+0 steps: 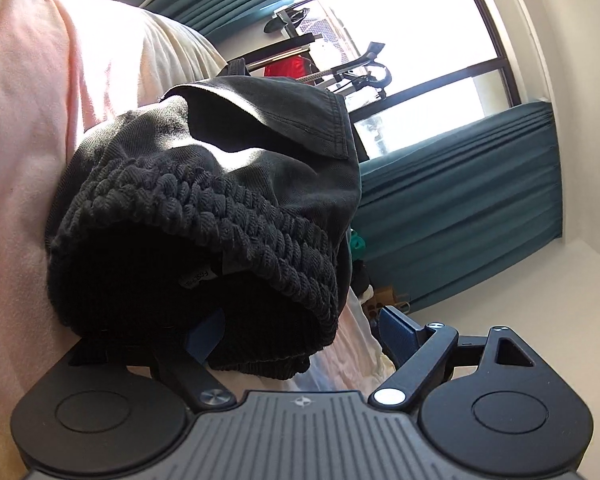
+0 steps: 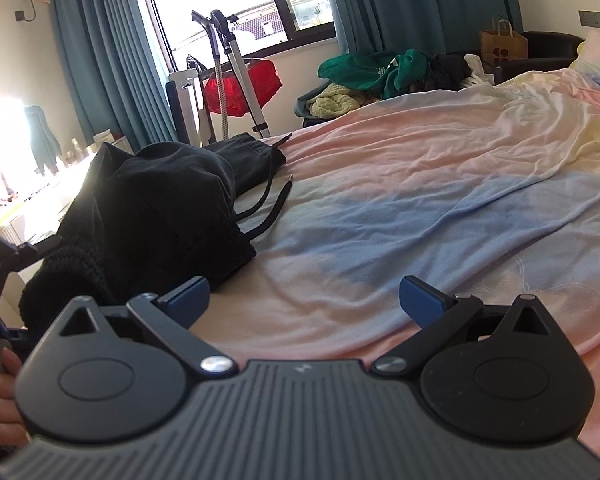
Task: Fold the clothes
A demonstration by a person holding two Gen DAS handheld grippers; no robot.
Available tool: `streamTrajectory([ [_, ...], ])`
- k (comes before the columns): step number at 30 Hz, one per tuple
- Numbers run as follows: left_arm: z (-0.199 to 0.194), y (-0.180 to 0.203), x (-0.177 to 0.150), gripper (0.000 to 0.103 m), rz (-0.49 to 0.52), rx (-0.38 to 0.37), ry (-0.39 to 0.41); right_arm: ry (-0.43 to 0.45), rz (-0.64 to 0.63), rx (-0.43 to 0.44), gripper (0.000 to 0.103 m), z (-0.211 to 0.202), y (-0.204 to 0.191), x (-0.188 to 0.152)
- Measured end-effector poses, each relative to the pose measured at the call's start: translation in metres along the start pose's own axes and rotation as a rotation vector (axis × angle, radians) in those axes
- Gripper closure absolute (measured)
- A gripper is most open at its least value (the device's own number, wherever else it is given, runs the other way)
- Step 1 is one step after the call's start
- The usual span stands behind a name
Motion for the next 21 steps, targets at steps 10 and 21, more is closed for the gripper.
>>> streamTrajectory([
  [10,0.019,-0.011,0.031,0.048,-0.042,-0.017,0.052,0.031,-0.162,0.011,0.0,0.016,-0.036,-0.01],
  [21,-0.013,0.019,0.064,0.089,0.091,0.017,0.074,0.024,-0.228,0.021,0.0,0.026,-0.049,-0.02],
])
Point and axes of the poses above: each gripper's, at about its wrist camera, not at the fingertips, and z roughly the way its jaws point, y to its right, x to its top, the point moved 6 cm from there along z, roughly the way its jaws point, and after that the axes turned 1 degree about -z, right-handed, at the moved point
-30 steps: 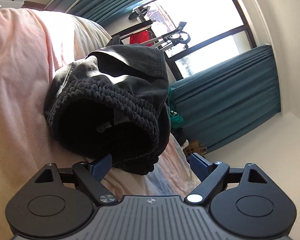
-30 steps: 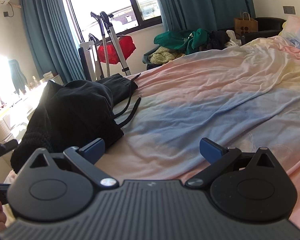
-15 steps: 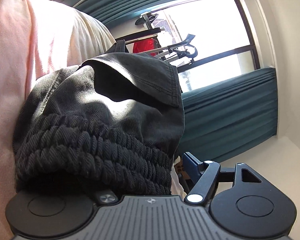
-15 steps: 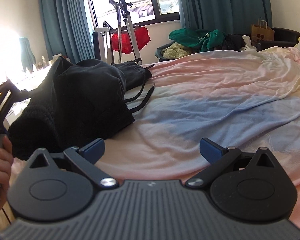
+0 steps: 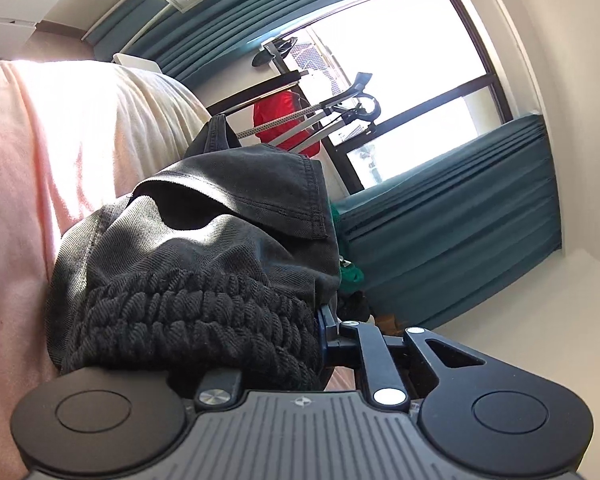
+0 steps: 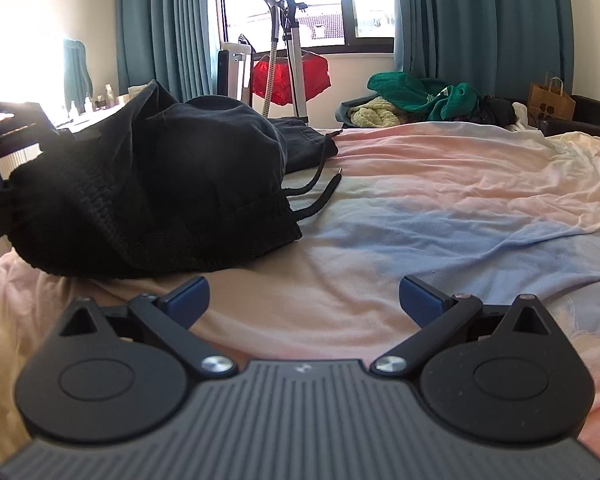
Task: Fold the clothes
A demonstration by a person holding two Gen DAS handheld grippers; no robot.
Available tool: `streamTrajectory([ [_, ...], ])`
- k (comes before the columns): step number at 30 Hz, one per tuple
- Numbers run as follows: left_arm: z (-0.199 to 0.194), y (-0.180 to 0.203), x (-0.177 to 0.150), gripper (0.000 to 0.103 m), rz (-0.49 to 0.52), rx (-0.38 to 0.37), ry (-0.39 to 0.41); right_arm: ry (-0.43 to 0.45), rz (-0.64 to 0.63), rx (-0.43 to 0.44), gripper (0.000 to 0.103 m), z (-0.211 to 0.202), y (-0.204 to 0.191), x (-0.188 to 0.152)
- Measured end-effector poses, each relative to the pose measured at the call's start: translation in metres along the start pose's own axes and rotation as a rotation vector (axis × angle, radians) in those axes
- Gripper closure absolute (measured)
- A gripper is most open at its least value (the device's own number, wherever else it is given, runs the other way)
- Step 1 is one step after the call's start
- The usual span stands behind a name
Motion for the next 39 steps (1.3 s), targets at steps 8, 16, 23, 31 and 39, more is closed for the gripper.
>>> streamTrajectory([
  [8,-0.054,-0.017,0.063,0.092,0.001,0.095,0.139,0.05,0.003,0.037,0.0,-0.009,-0.001,0.003],
  [16,-0.098,-0.102,0.126,0.092,-0.209,0.221,0.293,-0.004,-0.105,0.101,0.004,0.015,-0.027,0.003],
  [23,-0.102,-0.108,0.128,0.092,-0.141,0.235,0.277,-0.059,-0.227,0.197,0.027,0.057,-0.092,-0.007],
  [31,-0.098,-0.106,0.124,0.091,-0.131,0.193,0.248,-0.063,-0.163,0.092,0.09,0.109,-0.125,0.023],
  [39,-0.131,-0.056,0.14,0.092,0.055,0.142,0.27,0.048,-0.222,0.219,0.093,0.017,-0.163,0.024],
])
Point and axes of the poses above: each gripper's, at about its wrist camera, not at the fingertips, and z roughly the way its jaws point, y to its right, x to its top, the point moved 6 cm from there along z, roughly the way its jaws point, and after that the axes turned 1 degree about -z, right-handed, at the moved point
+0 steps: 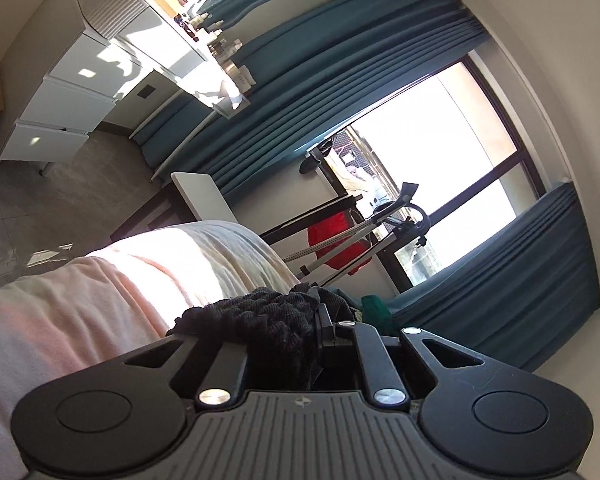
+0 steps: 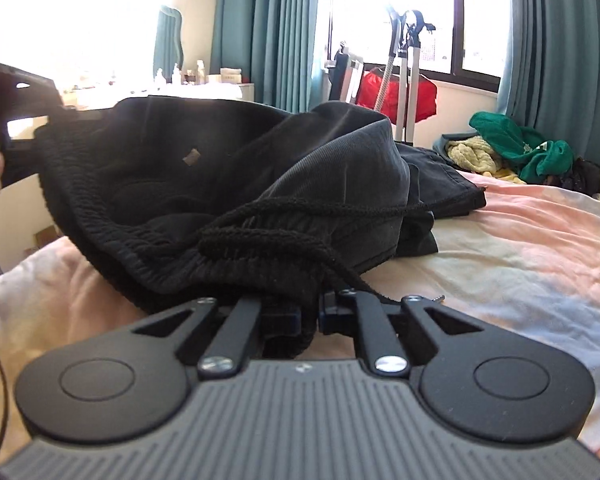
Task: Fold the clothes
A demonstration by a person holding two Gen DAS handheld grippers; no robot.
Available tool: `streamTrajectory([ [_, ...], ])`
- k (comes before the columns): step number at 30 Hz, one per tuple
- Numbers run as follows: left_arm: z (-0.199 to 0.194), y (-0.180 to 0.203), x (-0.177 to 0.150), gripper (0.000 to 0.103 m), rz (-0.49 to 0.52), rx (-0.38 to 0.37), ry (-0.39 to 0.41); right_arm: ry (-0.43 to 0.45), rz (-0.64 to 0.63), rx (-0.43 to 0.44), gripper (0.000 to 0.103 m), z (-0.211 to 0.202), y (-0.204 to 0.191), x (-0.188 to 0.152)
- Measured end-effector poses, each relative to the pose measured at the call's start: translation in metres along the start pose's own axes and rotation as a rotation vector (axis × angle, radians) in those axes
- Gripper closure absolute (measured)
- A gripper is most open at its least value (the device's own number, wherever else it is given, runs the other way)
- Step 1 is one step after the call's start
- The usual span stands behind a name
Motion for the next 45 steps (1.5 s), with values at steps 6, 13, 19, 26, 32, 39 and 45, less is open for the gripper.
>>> streamTrajectory([
  [6,-0.026,0.003,0.019,0.092,0.112,0.107,0.019,0.087,-0.004,0.196,0.092,-0.07,-0.104,-0.005],
  [13,-0.02,-0.02,0.0,0.082,0.257,0.302,-0.073,-0.07,0.126,0.258,0.09,-0.039,-0.13,-0.047],
  [19,-0.038,-0.011,-0.016,0.035,0.316,0.395,-0.073,-0.106,0.122,0.279,0.048,-0.054,-0.115,-0.04],
  [26,-0.09,0.017,-0.034,0.015,0.457,0.464,-0.043,-0.096,0.167,0.256,0.011,-0.091,-0.067,-0.031],
  [32,-0.142,0.051,-0.063,0.005,0.537,0.412,-0.015,-0.015,0.207,0.209,0.011,-0.131,-0.013,-0.003],
  [39,-0.153,0.107,-0.115,0.005,0.66,0.267,-0.029,0.059,0.132,0.088,0.011,-0.154,0.071,0.042],
  [45,-0.115,0.136,-0.173,0.005,0.786,0.211,-0.118,0.096,0.182,-0.033,0.011,-0.158,0.148,0.023],
])
Point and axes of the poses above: each gripper's, at about its wrist camera, not at the fingertips, and z roughly the way its jaws point, y to its right, x to its top, the point moved 6 cm from there along z, roughly the way its jaws point, and after that the axes turned 1 degree about -z, right-handed, at the moved point
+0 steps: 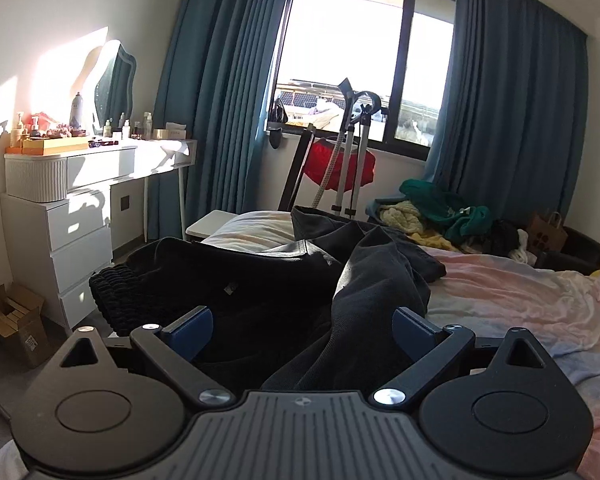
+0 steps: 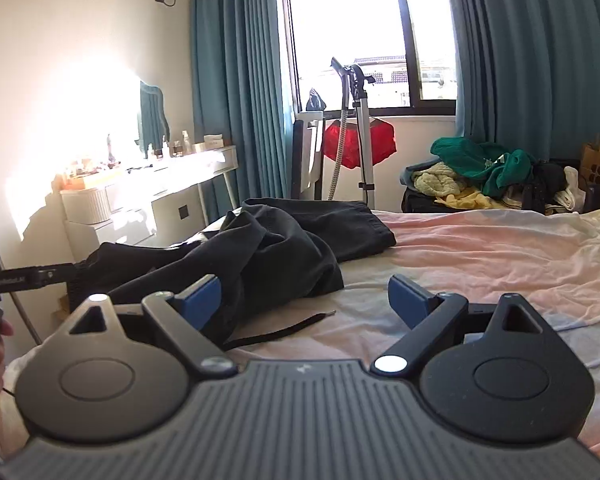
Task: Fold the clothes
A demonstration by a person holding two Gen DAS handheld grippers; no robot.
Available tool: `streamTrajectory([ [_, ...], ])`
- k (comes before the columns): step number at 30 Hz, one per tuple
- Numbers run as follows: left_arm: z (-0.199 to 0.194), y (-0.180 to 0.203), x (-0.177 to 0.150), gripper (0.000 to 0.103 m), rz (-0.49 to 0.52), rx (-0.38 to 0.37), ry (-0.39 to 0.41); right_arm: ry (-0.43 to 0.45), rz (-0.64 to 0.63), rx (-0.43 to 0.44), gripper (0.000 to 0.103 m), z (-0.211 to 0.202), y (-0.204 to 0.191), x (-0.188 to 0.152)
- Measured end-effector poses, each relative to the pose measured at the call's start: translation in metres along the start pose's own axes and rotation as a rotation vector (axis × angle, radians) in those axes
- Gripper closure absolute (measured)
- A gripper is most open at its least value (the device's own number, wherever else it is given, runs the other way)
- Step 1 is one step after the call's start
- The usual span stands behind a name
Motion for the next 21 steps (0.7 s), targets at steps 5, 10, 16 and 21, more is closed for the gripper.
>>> streamTrajectory([
  [5,0.05,0.049,0.0,0.009,0.197,-0.02,-0.06,-0.03,0.067,-0.065,0.011,0.004,0.046,-0.012],
  [10,0.121,0.082,0.032,0.013,0.29,-0.013,-0.076,-0.092,0.129,-0.133,0.011,0.023,0.077,-0.028],
  [16,0.211,0.129,0.063,0.021,0.357,0.007,-0.095,-0.137,0.308,-0.165,0.011,0.047,0.114,-0.041],
  [21,0.277,0.154,0.055,0.066,0.534,0.14,-0.203,-0.147,0.365,-0.201,0.011,0.059,0.135,-0.052],
])
Point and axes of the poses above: each gripper's, at about its wrist camera, not at the fingertips, and z roughly the way its jaws point, y to its right, x to its top, the point moved 6 cm from there along z, roughly the way its jaws point, and after that the axes turned 1 degree about -z, right-handed, at the moved point
